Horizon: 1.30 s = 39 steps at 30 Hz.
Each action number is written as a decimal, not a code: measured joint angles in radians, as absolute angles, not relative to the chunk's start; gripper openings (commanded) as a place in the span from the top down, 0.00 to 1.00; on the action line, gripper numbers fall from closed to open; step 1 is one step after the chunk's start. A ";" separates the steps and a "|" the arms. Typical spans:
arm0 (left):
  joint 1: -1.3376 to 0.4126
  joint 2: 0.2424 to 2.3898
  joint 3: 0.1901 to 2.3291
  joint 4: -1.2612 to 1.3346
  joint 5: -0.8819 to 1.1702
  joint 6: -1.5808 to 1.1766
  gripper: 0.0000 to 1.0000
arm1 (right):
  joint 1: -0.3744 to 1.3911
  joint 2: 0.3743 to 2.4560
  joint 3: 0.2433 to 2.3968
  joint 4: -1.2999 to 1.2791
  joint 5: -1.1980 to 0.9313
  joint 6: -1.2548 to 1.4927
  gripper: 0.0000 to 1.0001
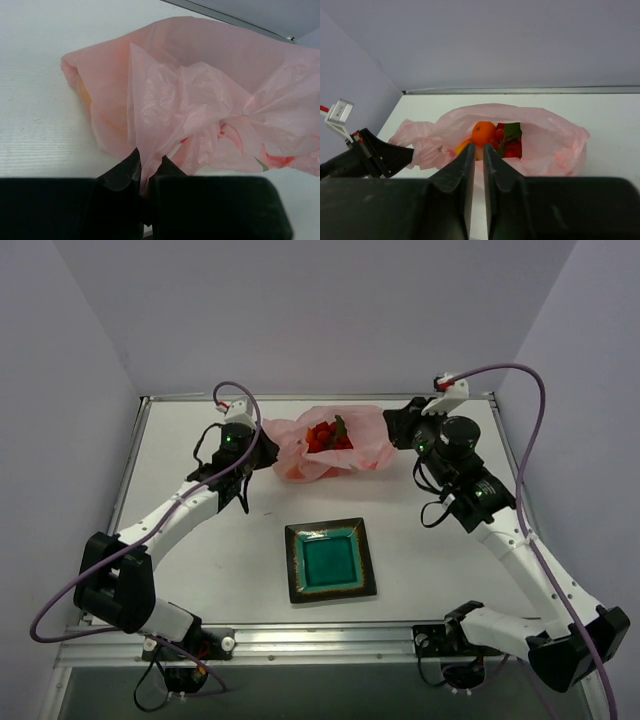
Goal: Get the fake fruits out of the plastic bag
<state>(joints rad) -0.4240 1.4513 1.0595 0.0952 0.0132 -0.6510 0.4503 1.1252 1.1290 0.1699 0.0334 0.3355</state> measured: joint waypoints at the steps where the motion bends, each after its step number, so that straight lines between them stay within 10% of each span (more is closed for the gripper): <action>1: -0.426 1.443 1.045 0.101 0.015 -0.654 0.98 | 0.478 1.121 1.126 0.171 0.033 0.337 1.00; 18: -0.447 1.363 0.832 0.236 0.059 -0.674 0.98 | 0.617 1.681 1.128 0.337 0.099 0.305 1.00; 22: -0.451 1.367 0.821 0.272 0.081 -0.682 0.98 | 0.595 1.755 1.157 0.385 0.150 0.305 0.58; 25: -0.451 1.375 0.821 0.301 0.100 -0.689 0.98 | 0.587 1.795 1.173 0.409 0.187 0.294 0.45; 39: -0.451 1.441 0.801 0.422 0.168 -0.753 0.98 | 0.591 1.957 1.286 0.514 0.274 0.211 0.60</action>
<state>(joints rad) -0.4515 1.4406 0.8013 0.4225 0.1680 -0.7528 0.5907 1.9568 1.2861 0.5140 0.2741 0.2108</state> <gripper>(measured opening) 0.028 0.442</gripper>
